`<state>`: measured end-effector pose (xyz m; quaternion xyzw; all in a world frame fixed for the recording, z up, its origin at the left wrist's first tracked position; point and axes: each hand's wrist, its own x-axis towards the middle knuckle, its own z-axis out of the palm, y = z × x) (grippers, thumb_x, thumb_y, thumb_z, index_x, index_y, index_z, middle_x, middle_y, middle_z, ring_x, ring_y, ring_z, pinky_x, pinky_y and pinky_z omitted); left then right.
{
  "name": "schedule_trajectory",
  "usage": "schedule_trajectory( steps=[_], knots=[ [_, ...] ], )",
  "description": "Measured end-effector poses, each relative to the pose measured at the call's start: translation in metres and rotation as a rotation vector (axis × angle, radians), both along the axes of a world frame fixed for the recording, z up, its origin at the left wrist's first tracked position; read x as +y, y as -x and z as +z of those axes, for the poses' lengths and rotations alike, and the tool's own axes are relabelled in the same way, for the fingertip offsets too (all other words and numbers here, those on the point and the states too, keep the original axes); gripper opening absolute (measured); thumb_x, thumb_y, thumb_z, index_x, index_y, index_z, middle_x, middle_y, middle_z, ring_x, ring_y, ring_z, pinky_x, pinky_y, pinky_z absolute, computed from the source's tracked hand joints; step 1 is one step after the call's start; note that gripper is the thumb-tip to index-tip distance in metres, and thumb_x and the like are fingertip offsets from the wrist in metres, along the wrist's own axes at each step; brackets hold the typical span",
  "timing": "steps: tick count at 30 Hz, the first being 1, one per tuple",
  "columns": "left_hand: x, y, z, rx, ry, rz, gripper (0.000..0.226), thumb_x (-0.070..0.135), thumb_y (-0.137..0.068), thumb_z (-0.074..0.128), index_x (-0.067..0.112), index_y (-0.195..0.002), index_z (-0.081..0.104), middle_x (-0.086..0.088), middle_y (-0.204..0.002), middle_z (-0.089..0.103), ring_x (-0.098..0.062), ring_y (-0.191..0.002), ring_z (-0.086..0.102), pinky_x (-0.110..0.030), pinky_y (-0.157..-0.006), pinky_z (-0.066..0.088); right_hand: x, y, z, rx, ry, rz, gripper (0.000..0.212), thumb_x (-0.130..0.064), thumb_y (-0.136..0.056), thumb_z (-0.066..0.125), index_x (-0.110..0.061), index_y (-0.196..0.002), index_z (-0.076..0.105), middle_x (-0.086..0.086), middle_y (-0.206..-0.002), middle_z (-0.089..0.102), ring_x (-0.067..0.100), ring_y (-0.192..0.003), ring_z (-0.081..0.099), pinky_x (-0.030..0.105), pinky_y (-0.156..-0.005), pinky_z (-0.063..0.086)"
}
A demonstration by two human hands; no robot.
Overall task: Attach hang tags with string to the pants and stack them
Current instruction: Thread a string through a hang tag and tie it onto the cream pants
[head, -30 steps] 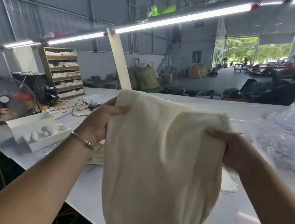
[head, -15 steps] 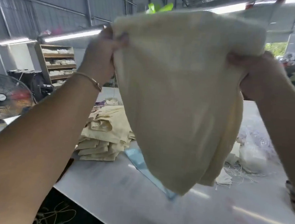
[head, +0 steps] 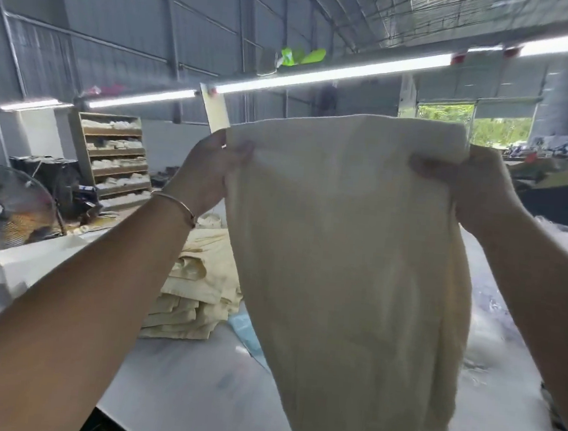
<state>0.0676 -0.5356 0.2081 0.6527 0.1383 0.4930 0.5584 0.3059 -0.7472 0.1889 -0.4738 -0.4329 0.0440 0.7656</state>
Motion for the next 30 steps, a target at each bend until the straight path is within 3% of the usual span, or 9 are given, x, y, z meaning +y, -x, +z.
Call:
schedule_trajectory(
  steps=[3,6,8,10,13,18,21,24,30],
  knots=[
    [-0.002,-0.001,0.006,0.083,-0.048,0.232,0.047,0.010,-0.080,0.077,0.008,-0.114,0.044,-0.008,-0.107,0.057,-0.020,-0.091,0.059,-0.028,-0.075,0.052,-0.005,0.000,0.000,0.054,-0.046,0.112,0.009,-0.002,-0.065,0.079,-0.010,-0.063,0.074,0.000,-0.066,0.072,0.015,-0.058,0.069,0.027,-0.054,0.055],
    [-0.016,-0.004,0.019,0.301,-0.646,0.479,0.073,0.029,-0.070,0.085,0.015,-0.127,0.043,-0.005,-0.127,0.051,-0.014,-0.112,0.049,-0.021,-0.088,0.043,-0.005,0.008,-0.002,0.004,-0.044,0.105,0.012,0.001,-0.070,0.076,-0.010,-0.065,0.075,0.000,-0.066,0.072,0.016,-0.059,0.068,0.028,-0.055,0.055],
    [-0.040,-0.017,0.026,0.509,-0.797,0.308,0.087,0.054,-0.066,0.082,0.027,-0.138,0.043,0.007,-0.135,0.050,-0.004,-0.109,0.052,-0.021,-0.086,0.041,-0.005,0.014,-0.002,-0.028,-0.014,0.125,0.010,0.000,-0.068,0.077,-0.009,-0.068,0.075,0.000,-0.066,0.072,0.016,-0.059,0.068,0.029,-0.056,0.056],
    [-0.065,-0.031,0.026,0.742,-0.719,0.066,0.087,0.066,-0.059,0.079,0.034,-0.134,0.048,0.015,-0.129,0.058,0.002,-0.095,0.062,-0.018,-0.075,0.049,-0.010,0.016,-0.003,-0.060,0.047,0.180,0.014,-0.007,-0.060,0.080,-0.009,-0.073,0.073,0.001,-0.067,0.071,0.017,-0.060,0.067,0.029,-0.057,0.056],
    [-0.077,-0.060,0.008,0.903,-0.517,-0.256,0.049,0.043,-0.073,0.081,0.019,-0.114,0.068,0.001,-0.105,0.075,-0.016,-0.090,0.073,-0.033,-0.077,0.060,-0.028,0.004,-0.013,-0.132,0.178,0.160,0.021,-0.015,-0.058,0.079,-0.007,-0.076,0.072,0.002,-0.068,0.069,0.018,-0.060,0.064,0.029,-0.057,0.054],
    [-0.120,-0.118,-0.034,0.721,-0.044,-0.716,0.016,0.019,-0.091,0.064,0.011,-0.086,0.078,-0.008,-0.088,0.076,-0.021,-0.074,0.073,-0.034,-0.067,0.060,-0.072,-0.029,-0.039,-0.166,0.268,-0.119,0.012,-0.012,-0.076,0.077,-0.019,-0.085,0.073,-0.006,-0.074,0.071,0.013,-0.065,0.065,0.030,-0.061,0.055],
    [-0.154,-0.153,-0.042,0.557,0.093,-0.820,0.019,0.022,-0.095,0.058,0.009,-0.095,0.072,-0.008,-0.087,0.073,-0.022,-0.074,0.070,-0.035,-0.077,0.060,-0.091,-0.051,-0.036,-0.183,0.310,-0.513,0.039,-0.043,-0.061,0.078,-0.028,-0.094,0.062,-0.002,-0.094,0.065,0.019,-0.082,0.061,0.039,-0.072,0.054],
    [-0.167,-0.170,-0.046,0.347,0.165,-0.840,0.020,0.021,-0.096,0.057,0.006,-0.101,0.068,-0.010,-0.090,0.071,-0.023,-0.079,0.068,-0.037,-0.089,0.054,-0.101,-0.060,-0.035,-0.239,0.264,-0.802,0.052,-0.052,-0.067,0.071,-0.030,-0.111,0.054,-0.002,-0.110,0.060,0.018,-0.096,0.058,0.041,-0.086,0.052],
    [-0.100,-0.111,-0.093,-0.030,0.541,-0.692,0.036,0.025,-0.099,0.049,0.002,-0.125,0.059,-0.015,-0.109,0.065,-0.028,-0.099,0.062,-0.041,-0.095,0.051,-0.084,-0.042,-0.102,-0.314,0.420,-0.686,0.051,-0.056,-0.081,0.053,-0.031,-0.125,0.051,-0.003,-0.126,0.057,0.016,-0.115,0.053,0.051,-0.089,0.048]
  ],
)
